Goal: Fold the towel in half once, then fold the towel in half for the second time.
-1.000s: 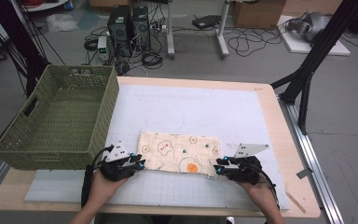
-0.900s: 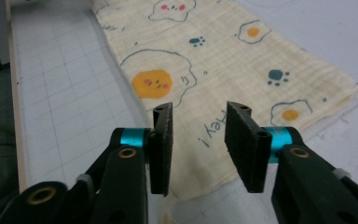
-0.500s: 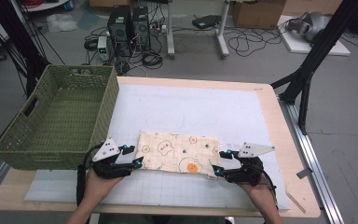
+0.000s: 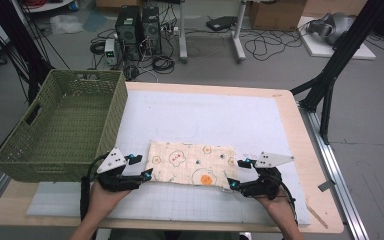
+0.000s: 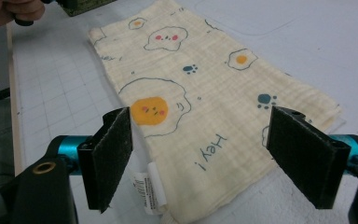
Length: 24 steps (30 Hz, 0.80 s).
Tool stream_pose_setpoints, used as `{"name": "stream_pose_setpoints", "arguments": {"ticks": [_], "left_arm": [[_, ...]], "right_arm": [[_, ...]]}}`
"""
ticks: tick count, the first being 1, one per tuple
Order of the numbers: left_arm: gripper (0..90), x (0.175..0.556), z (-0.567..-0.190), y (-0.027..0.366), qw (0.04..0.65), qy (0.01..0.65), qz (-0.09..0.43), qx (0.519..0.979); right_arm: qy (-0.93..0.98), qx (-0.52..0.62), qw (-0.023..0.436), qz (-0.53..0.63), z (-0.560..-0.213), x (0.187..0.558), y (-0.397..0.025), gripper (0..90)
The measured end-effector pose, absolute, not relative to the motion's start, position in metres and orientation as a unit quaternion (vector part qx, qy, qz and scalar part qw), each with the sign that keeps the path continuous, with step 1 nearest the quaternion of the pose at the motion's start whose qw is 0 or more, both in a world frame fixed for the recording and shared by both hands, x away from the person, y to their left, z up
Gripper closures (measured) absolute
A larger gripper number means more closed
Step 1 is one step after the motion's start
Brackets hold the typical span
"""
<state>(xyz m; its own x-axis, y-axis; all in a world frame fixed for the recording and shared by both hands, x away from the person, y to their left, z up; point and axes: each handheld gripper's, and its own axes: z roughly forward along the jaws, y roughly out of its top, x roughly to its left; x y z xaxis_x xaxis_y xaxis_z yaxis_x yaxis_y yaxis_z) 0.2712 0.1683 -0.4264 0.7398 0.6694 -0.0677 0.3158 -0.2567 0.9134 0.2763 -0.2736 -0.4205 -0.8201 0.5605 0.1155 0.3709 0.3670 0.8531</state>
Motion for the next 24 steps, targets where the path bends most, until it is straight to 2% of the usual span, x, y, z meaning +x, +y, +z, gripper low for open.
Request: {"name": "stream_pose_setpoints", "arguments": {"ticks": [24], "left_arm": [[36.7,0.2706,-0.4271,0.1613,0.508,0.301,0.173,0.788]], "right_arm": [[0.828,0.282,0.097,0.475,-0.4235,0.2756,-0.2721,19.9]]}}
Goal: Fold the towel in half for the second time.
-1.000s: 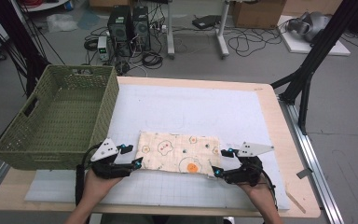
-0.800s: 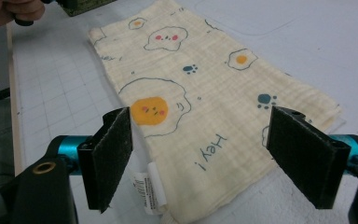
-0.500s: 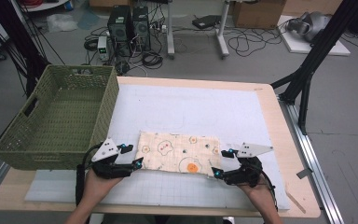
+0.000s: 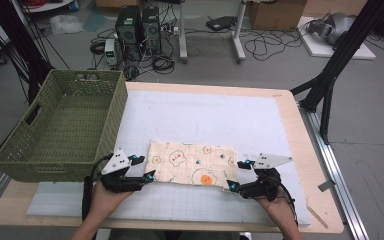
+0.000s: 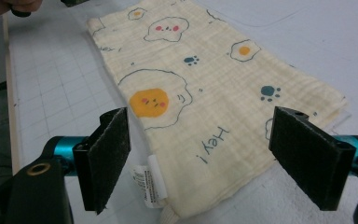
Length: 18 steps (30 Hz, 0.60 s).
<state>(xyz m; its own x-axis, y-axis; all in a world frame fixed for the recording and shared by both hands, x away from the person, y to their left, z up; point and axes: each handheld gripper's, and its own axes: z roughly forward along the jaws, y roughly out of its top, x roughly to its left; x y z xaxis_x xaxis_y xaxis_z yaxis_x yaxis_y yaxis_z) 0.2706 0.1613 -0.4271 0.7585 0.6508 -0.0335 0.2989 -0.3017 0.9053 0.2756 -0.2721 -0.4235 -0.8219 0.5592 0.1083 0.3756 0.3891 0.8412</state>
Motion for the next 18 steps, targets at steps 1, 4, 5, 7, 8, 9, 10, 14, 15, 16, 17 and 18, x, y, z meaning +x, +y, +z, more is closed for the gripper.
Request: {"name": "stream_pose_setpoints", "arguments": {"ticks": [1,4,5,7,8,9,10,14,15,16,17,18], "left_arm": [[36.7,0.2706,-0.427,0.1614,0.509,0.301,0.173,0.788],[36.7,0.2707,-0.427,0.1619,0.507,0.301,0.175,0.788],[36.7,0.2708,-0.4269,0.1622,0.507,0.301,0.174,0.789],[36.7,0.2713,-0.4271,0.1622,0.506,0.3,0.175,0.79],[36.7,0.2717,-0.4274,0.1622,0.506,0.3,0.174,0.79],[36.7,0.2719,-0.4277,0.162,0.506,0.301,0.173,0.79],[36.7,0.2725,-0.4279,0.1618,0.504,0.3,0.174,0.791],[36.7,0.2733,-0.4287,0.1593,0.5,0.301,0.173,0.794],[36.8,0.2734,-0.4286,0.1584,0.498,0.299,0.174,0.795],[36.9,0.2734,-0.428,0.1572,0.497,0.298,0.175,0.796],[36.9,0.2736,-0.4272,0.1561,0.497,0.298,0.177,0.796],[36.9,0.2742,-0.426,0.155,0.497,0.295,0.177,0.797]], "right_arm": [[0.828,0.283,0.096,0.475,-0.4235,0.2754,-0.2718,19.8],[0.827,0.284,0.095,0.476,-0.4231,0.2752,-0.2712,19.6],[0.827,0.283,0.097,0.476,-0.4231,0.2755,-0.271,19.4],[0.829,0.283,0.1,0.472,-0.4235,0.2753,-0.2706,18.5],[0.829,0.284,0.098,0.471,-0.4237,0.2751,-0.2702,18.0],[0.83,0.285,0.097,0.47,-0.4241,0.2752,-0.2698,17.4],[0.831,0.286,0.095,0.468,-0.4245,0.2754,-0.2695,16.6],[0.834,0.287,0.096,0.461,-0.4255,0.2776,-0.2674,13.0],[0.835,0.285,0.095,0.461,-0.4254,0.2781,-0.2667,12.0],[0.835,0.284,0.092,0.463,-0.4249,0.2788,-0.2662,12.0],[0.834,0.282,0.087,0.466,-0.4244,0.2798,-0.2658,11.8],[0.835,0.282,0.085,0.466,-0.4238,0.2805,-0.2654,11.8]]}}
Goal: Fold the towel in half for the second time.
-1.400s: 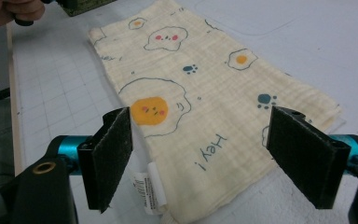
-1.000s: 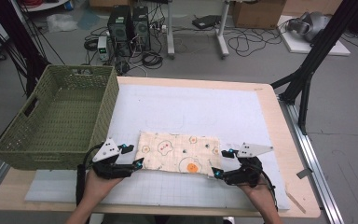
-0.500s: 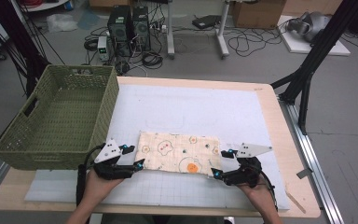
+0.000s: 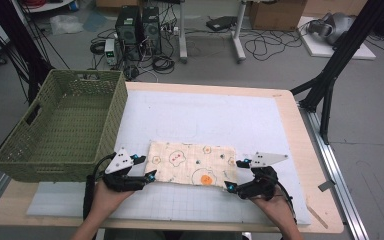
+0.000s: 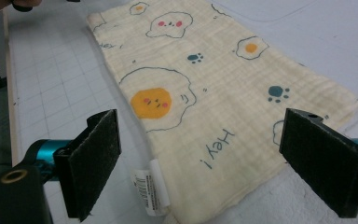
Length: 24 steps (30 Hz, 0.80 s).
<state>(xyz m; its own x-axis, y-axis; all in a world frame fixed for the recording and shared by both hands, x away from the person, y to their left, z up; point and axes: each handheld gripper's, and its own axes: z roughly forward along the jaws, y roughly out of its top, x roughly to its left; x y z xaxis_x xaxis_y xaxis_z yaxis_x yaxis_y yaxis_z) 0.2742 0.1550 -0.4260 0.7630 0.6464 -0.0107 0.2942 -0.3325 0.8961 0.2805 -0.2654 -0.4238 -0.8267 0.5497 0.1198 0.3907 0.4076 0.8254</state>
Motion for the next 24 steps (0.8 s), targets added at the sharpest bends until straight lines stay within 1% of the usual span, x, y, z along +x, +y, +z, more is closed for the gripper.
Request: {"name": "stream_pose_setpoints", "arguments": {"ticks": [5,8,10,14,19,24], "left_arm": [[37.8,0.282,-0.418,0.149,0.494,0.293,0.18,0.799],[38.6,0.291,-0.415,0.145,0.496,0.309,0.172,0.793],[39.8,0.297,-0.412,0.14,0.493,0.306,0.172,0.796],[42.2,0.311,-0.41,0.134,0.488,0.314,0.176,0.795],[45.2,0.327,-0.411,0.132,0.481,0.336,0.194,0.786],[49.9,0.344,-0.416,0.132,0.471,0.366,0.202,0.777]], "right_arm": [[0.835,0.284,0.086,0.463,-0.419,0.288,-0.268,11.8],[0.829,0.298,0.083,0.465,-0.416,0.297,-0.273,12.2],[0.826,0.303,0.086,0.468,-0.414,0.303,-0.277,14.9],[0.819,0.312,0.097,0.471,-0.408,0.316,-0.28,16.5],[0.819,0.319,0.103,0.465,-0.4,0.333,-0.281,18.0],[0.824,0.32,0.105,0.455,-0.395,0.349,-0.278,23.3]]}}
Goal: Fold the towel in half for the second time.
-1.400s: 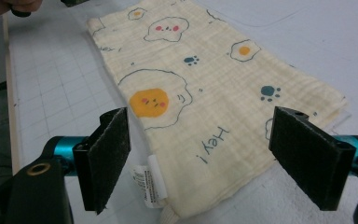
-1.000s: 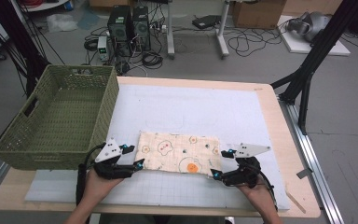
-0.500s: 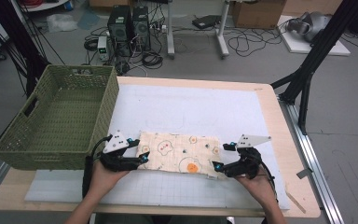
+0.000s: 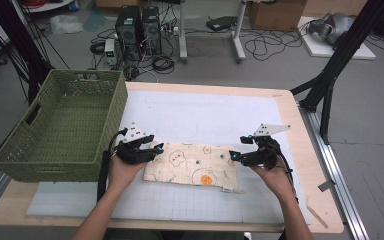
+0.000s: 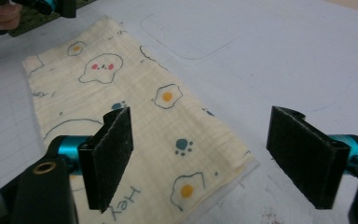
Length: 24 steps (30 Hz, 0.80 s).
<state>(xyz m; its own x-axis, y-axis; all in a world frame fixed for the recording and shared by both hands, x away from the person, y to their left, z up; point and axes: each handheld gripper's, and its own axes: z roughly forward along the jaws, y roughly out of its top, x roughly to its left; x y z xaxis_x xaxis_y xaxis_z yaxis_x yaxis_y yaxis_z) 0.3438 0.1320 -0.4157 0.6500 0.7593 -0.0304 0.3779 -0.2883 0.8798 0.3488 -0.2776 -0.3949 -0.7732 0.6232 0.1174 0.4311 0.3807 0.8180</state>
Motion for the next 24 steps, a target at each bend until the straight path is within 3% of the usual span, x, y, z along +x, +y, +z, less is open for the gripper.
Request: {"name": "stream_pose_setpoints", "arguments": {"ticks": [15,24], "left_arm": [[51.7,0.37,-0.445,0.136,0.426,0.417,0.164,0.786],[63.0,0.371,-0.449,0.135,0.414,0.413,0.158,0.795]], "right_arm": [[0.836,0.343,0.083,0.42,-0.424,0.38,-0.274,46.4],[0.852,0.346,0.068,0.387,-0.437,0.387,-0.269,57.1]]}}
